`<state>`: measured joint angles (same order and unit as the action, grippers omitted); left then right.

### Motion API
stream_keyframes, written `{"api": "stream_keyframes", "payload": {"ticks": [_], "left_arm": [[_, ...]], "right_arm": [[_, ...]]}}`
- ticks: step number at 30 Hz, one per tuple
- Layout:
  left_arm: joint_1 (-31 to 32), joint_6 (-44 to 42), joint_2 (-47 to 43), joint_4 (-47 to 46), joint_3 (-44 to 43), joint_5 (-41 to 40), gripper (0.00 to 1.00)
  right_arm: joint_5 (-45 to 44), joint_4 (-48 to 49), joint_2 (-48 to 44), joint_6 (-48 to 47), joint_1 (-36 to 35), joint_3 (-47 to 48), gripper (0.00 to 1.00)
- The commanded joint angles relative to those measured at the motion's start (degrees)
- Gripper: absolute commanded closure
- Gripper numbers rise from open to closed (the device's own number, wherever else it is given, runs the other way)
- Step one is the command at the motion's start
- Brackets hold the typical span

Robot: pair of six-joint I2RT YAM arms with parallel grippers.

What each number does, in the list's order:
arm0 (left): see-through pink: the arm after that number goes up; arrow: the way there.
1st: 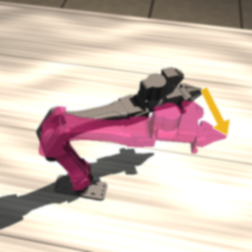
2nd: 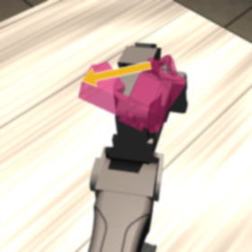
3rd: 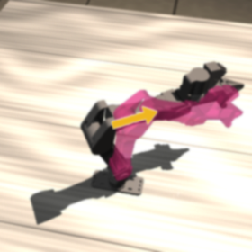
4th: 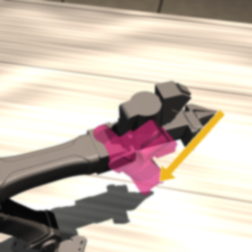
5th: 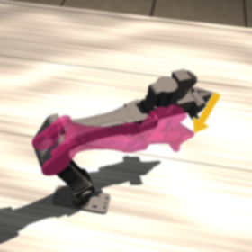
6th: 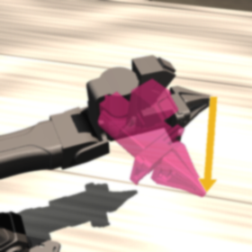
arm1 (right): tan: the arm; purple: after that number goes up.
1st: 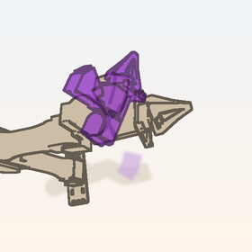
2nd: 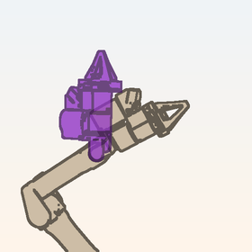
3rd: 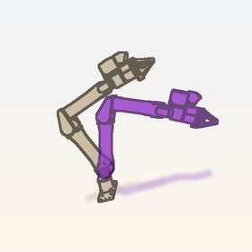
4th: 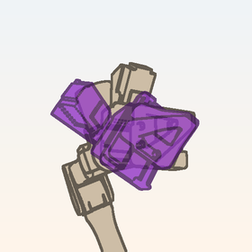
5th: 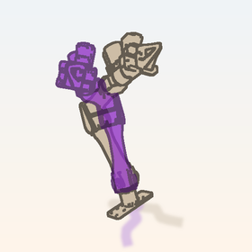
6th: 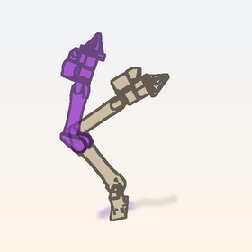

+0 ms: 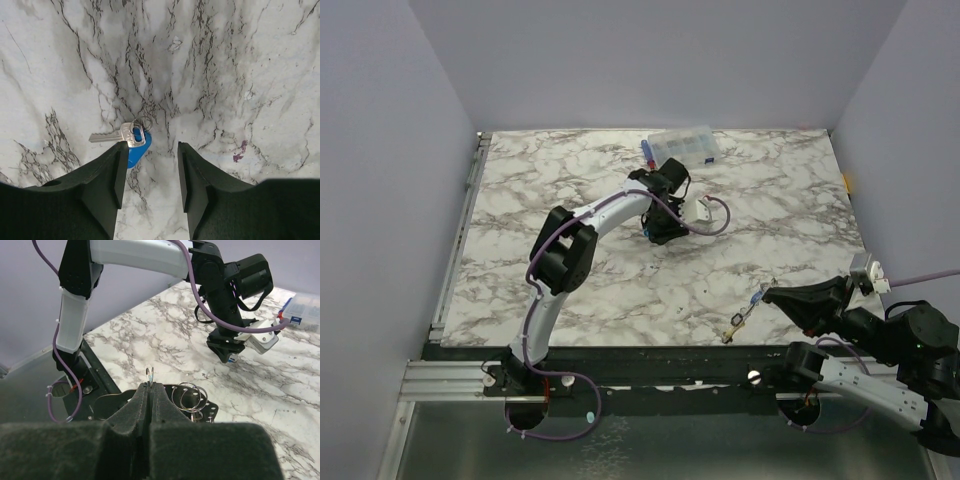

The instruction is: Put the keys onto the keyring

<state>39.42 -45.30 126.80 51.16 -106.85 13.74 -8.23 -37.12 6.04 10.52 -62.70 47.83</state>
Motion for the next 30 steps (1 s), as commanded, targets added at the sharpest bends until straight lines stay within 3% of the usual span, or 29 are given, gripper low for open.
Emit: {"api": "stream_keyframes", "payload": {"ticks": [1,16,30], "left_arm": [[-2.0,-6.1,2.3,1.7,-2.1,7.2,0.51],[-4.6,-11.0,5.5,1.0,-2.8,16.9,0.54],[-4.7,-12.1,1.4,-1.9,0.0,17.4,0.56]], "right_arm": [[0.8,0.4,-0.1,0.1,-0.4,1.5,0.99],[1.6,1.1,1.6,0.2,-0.4,1.2,0.99],[1.5,1.2,1.4,0.3,-0.4,1.0,0.99]]}}
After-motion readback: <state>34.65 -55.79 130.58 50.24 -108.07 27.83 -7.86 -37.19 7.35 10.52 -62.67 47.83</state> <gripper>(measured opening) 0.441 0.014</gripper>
